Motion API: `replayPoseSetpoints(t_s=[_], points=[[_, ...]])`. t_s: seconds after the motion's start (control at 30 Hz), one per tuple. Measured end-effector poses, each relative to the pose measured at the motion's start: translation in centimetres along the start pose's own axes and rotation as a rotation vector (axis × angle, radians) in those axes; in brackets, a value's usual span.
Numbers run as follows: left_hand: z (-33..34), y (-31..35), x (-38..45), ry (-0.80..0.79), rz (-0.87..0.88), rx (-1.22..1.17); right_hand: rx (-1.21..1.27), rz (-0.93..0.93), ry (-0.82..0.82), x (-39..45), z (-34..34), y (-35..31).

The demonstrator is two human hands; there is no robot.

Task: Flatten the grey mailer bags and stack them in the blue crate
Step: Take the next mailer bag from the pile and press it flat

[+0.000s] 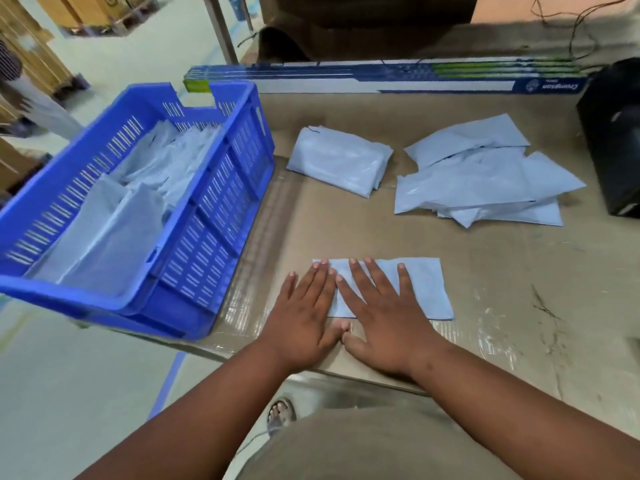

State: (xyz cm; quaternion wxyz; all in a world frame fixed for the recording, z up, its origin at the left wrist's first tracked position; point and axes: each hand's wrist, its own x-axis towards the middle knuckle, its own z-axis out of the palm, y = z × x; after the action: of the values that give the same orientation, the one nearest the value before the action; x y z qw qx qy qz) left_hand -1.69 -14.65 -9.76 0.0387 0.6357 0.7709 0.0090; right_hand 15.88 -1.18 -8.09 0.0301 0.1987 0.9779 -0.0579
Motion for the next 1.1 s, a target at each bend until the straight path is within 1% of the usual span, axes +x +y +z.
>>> replayPoseSetpoints(t_s=[0.13, 0.33, 0.57, 0.67, 0.73, 0.77, 0.8, 0.87, 0.9, 0.97, 1.03, 1.1], points=[[0.4, 0.1, 0.2, -0.006, -0.005, 0.0, 0.01, 0.009, -0.043, 0.6, 0.5, 0.0], [0.9, -0.3, 0.4, 0.041, 0.012, -0.016, -0.007, 0.011, -0.137, 1.1, 0.2, 0.0], [0.8, -0.7, 0.1, 0.058, 0.022, -0.035, 0.054, 0.02, -0.218, 1.3, -1.3, -0.2], [0.6, -0.6, 0.0, 0.071, 0.002, -0.085, 0.212, 0.062, -0.155, 1.2, -2.5, 0.6], [0.1, -0.5, 0.1, 0.097, -0.042, -0.136, 0.32, 0.109, -0.034, 1.2, -3.0, 1.4], [-0.4, -0.3, 0.4, 0.118, -0.06, -0.158, 0.32, 0.127, 0.023, 1.2, -3.1, 1.9], [-1.1, 0.1, 1.1, 0.147, -0.056, -0.172, 0.288, 0.138, 0.061, 1.4, -3.2, 2.5], [-2.2, 1.3, 3.2, 0.166, 0.009, -0.185, 0.195, 0.144, 0.071, 2.3, -2.9, 3.3], [-2.2, 2.1, 4.4, 0.152, 0.039, -0.2, 0.159, 0.139, 0.043, 2.7, -2.6, 3.4], [-1.6, 3.5, 5.9, 0.091, 0.04, -0.255, 0.106, 0.114, -0.02, 3.2, -1.7, 3.4], [-0.4, 3.9, 6.3, 0.067, 0.02, -0.27, 0.056, 0.094, -0.003, 3.0, -0.6, 3.6], [0.5, 3.5, 5.9, 0.102, 0.043, -0.217, 0.019, 0.082, 0.027, 2.6, -0.1, 4.0]])
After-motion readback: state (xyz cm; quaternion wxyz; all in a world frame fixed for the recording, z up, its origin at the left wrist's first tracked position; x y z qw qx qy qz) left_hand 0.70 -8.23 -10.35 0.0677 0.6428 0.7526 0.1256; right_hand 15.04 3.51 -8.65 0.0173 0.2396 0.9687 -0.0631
